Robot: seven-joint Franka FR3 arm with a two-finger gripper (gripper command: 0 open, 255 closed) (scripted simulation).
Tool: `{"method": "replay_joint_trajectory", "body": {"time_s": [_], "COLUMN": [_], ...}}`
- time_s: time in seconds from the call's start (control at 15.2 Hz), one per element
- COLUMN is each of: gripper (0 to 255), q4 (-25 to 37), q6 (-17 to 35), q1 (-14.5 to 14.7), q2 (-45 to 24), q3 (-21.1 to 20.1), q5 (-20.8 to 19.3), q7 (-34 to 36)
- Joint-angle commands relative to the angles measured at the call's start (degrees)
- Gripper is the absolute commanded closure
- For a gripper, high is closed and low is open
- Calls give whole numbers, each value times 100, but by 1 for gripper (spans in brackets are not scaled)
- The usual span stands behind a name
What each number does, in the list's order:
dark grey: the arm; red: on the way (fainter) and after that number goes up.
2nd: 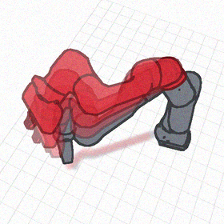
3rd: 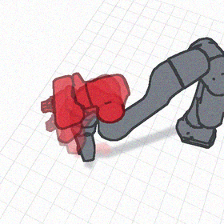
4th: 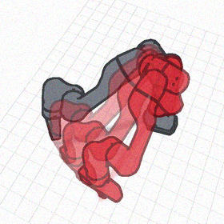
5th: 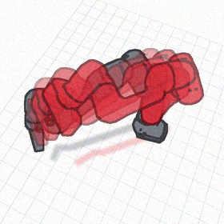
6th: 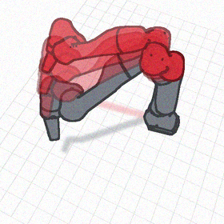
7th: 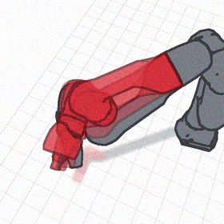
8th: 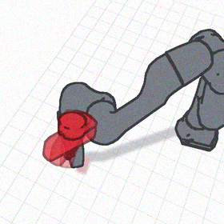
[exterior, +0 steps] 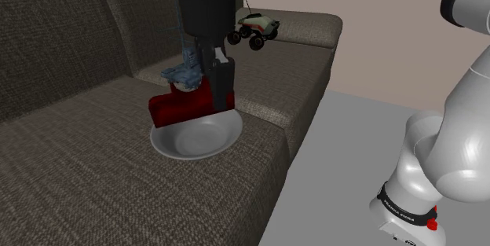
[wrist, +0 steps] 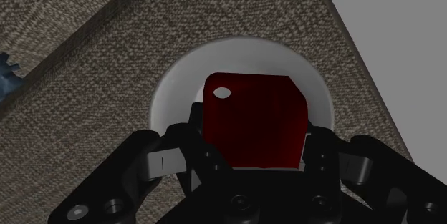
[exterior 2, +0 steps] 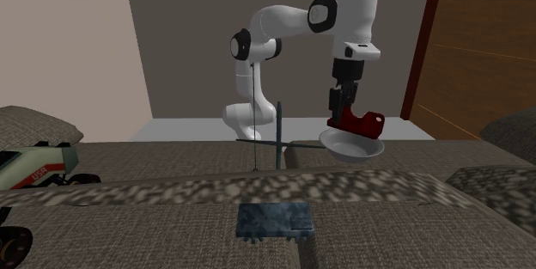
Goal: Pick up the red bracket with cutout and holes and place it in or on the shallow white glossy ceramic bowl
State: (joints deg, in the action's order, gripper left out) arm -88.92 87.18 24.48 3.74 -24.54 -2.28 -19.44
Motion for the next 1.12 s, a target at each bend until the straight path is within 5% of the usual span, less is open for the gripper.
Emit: {"method": "replay_joint_trajectory", "body": {"time_s": [0.0, 0.79, 0.86, 1.06], "gripper": [255, 255, 0, 0], "q4": [-238, -702, -701, -700], "q6": [174, 538, 538, 537], "q1": [-9, -15, -15, -15], "q2": [77, 187, 187, 186], "q3": [16, 33, 33, 33], "q5": [32, 76, 76, 76], "q7": [-17, -32, -32, -31]}}
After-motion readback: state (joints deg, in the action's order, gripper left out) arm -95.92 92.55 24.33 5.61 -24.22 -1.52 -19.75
